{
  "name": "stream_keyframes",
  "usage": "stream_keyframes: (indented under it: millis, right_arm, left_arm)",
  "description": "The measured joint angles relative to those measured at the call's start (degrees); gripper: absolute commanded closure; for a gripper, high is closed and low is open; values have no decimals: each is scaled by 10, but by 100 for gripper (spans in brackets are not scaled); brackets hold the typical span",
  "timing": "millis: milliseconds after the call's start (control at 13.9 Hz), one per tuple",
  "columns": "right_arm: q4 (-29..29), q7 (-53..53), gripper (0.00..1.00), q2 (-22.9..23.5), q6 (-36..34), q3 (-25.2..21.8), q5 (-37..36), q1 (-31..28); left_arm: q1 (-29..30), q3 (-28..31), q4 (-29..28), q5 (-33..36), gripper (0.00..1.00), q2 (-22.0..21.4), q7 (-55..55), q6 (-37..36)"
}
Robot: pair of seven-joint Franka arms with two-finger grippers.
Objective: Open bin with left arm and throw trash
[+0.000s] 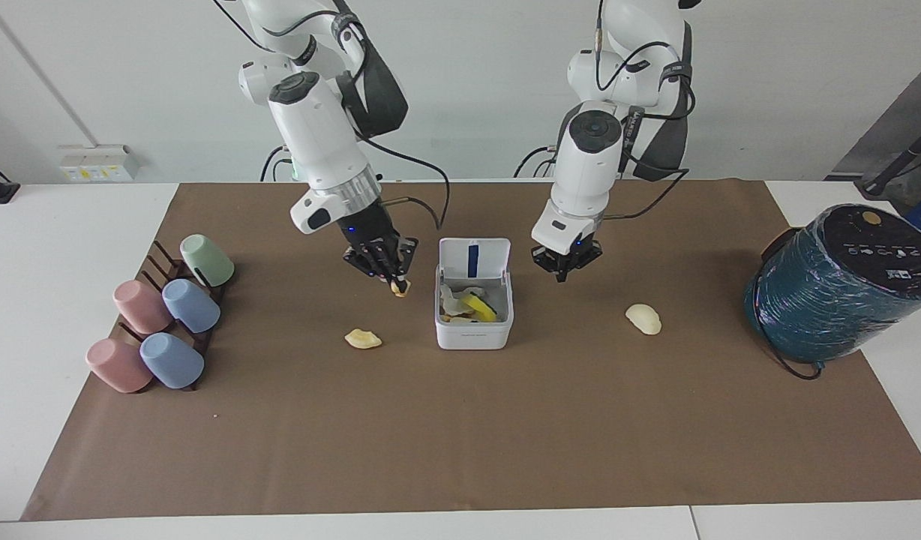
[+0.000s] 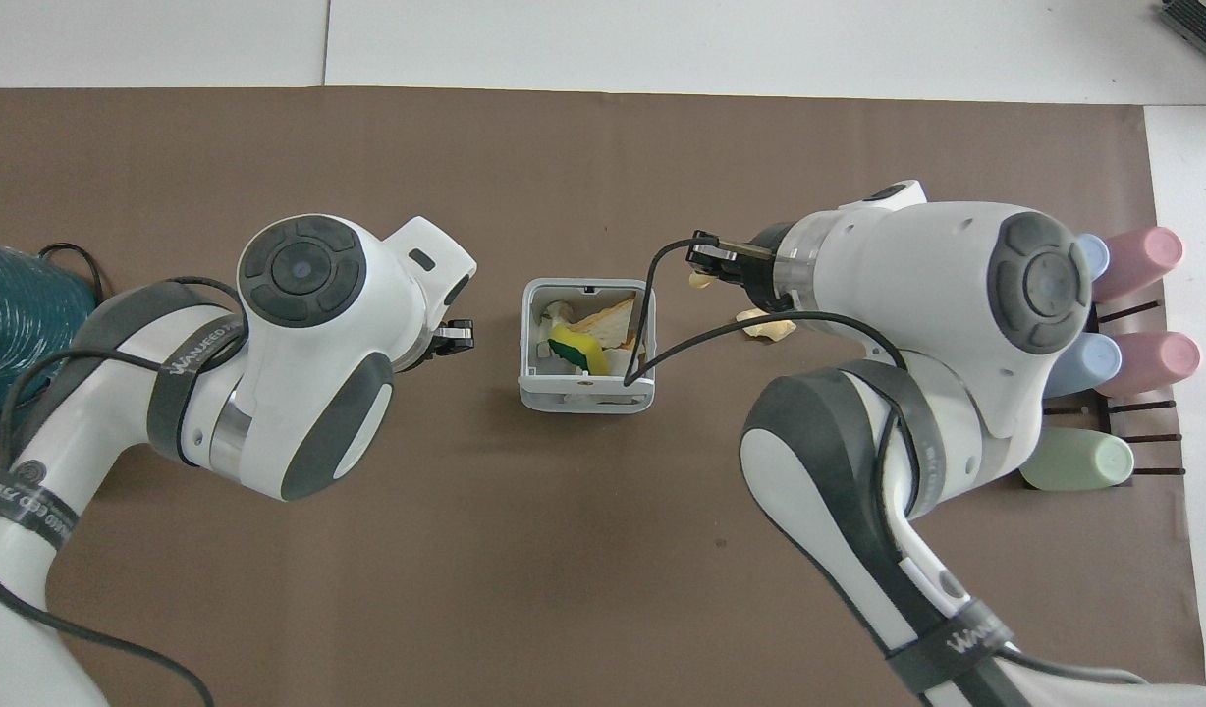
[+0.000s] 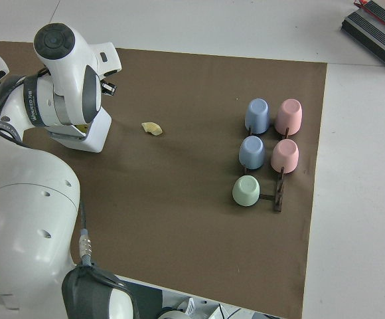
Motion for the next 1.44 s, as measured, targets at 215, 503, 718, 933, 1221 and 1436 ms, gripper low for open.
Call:
stream_keyframes:
  millis: [215, 503, 718, 933, 1221, 1436]
  right_arm:
    - [10, 63, 79, 51, 44, 1, 1, 51]
    - [11, 120, 51, 73, 51, 1, 1, 89]
    - [11, 141, 23, 73, 50, 1, 1, 98]
    - [11, 141, 0, 73, 49, 0, 1, 98]
    - [20, 139, 0, 62, 49, -9, -1, 84]
    - [26, 84, 0, 35, 3, -11, -34, 33]
  left_arm:
    - [53, 1, -55, 0, 10, -10, 20, 100]
    - [124, 1, -92, 0, 10, -6, 53, 181]
    - [157, 1, -103, 0, 11, 23, 55, 220]
    - [172, 1, -125, 0, 12, 34, 55, 232]
    - [177, 1, -161, 0, 84, 32, 55, 245]
    - [179, 1, -176, 0, 100, 25, 56, 249]
